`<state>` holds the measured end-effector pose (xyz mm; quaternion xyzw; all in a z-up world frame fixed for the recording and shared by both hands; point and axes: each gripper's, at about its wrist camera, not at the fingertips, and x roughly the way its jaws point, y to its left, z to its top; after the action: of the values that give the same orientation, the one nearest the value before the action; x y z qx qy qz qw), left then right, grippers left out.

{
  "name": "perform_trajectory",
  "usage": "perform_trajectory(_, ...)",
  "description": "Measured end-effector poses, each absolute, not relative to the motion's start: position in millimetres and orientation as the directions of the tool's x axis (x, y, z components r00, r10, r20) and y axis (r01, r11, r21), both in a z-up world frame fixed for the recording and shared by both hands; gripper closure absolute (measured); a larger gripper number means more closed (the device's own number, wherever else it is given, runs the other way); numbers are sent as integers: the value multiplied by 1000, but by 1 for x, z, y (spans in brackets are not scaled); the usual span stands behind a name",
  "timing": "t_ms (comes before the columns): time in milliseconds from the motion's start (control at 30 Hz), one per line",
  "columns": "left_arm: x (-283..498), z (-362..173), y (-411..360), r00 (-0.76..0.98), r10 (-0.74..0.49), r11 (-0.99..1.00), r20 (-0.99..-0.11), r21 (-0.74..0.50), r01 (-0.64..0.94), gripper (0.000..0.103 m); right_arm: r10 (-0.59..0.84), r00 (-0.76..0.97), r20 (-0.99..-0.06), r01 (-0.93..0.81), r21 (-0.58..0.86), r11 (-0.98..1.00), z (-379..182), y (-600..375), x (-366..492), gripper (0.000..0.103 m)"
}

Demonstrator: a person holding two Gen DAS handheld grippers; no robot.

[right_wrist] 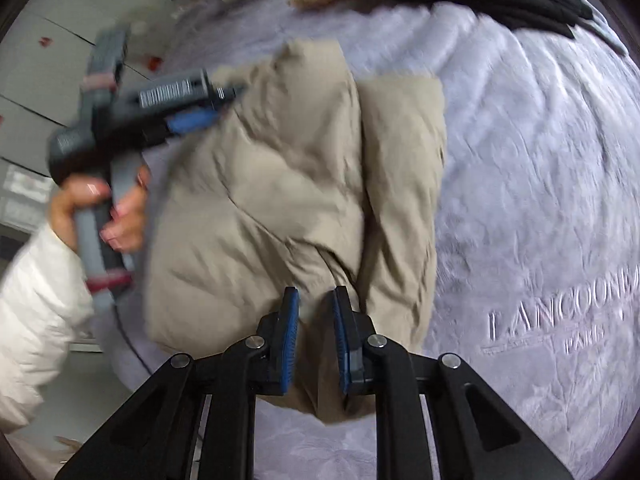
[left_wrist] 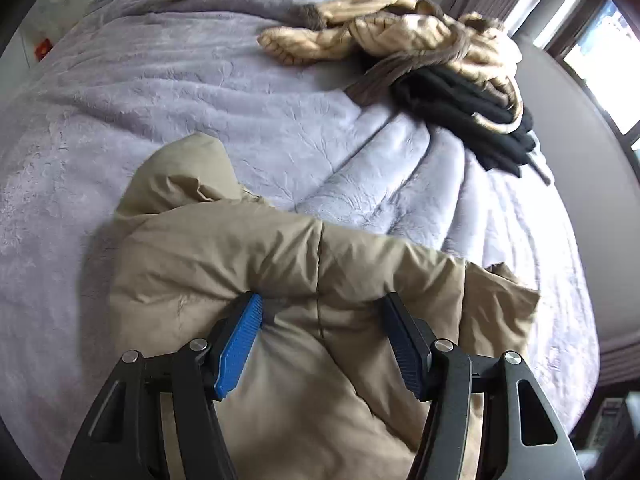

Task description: Fold large clothes

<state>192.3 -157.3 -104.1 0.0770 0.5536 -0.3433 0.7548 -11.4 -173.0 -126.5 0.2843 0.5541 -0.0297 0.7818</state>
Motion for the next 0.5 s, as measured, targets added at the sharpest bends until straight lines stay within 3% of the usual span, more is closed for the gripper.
perform_trajectory(200,184,-136,-189,205,-341,723,-917,-117,680,39,261,374,-890,437,417,797,-174,-186,-9,97)
perform_trajectory(500,183,-141,-187,215,-332,721,-919,-101,686,39,254,357,-899,457,405,792,-190,-183,10,97)
